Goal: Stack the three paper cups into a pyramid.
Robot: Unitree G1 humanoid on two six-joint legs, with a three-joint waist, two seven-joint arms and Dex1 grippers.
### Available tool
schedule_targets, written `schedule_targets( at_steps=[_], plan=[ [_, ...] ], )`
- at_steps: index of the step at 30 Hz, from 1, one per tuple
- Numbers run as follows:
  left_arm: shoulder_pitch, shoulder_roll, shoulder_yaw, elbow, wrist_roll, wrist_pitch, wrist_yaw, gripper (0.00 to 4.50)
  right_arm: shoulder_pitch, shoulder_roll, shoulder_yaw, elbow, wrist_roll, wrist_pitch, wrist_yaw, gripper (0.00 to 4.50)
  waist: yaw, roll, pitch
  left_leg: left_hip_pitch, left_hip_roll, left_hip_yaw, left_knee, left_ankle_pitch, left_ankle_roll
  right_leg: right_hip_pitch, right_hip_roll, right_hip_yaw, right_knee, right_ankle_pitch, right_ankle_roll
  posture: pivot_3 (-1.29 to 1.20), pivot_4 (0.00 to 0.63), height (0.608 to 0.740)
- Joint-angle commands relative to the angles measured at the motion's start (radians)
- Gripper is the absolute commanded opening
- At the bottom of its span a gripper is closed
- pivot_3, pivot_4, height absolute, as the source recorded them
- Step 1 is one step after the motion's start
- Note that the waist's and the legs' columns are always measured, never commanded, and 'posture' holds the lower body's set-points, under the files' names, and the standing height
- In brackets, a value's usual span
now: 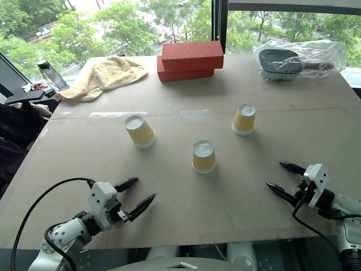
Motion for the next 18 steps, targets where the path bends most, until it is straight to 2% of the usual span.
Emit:
schedule_targets(
  at_steps=[1,18],
  plan=[
    [0.011,-0.006,-0.02,0.046,0.013,0.01,-0.006,4.5,0.009,0.004,-0.007,-0.016,0.008,0.002,0.002,4.44,0.0,0.0,0.0,0.0,0.0,0.0,0.0,0.0,0.0,0.0,0.0,0.0,0.0,0.0,0.0,0.0,0.15,0.73],
    [-0.031,-0.016,-0.001,0.072,-0.009,-0.013,-0.025,4.5,-0.003,0.011,0.002,-0.016,0.005,-0.008,0.003,4.44,0.011,0.0,0.0,0.0,0.0,-0.001,0.0,0.0,0.0,0.0,0.004,0.0,0.0,0.0,0.0,0.0,0.15,0.73]
  ],
)
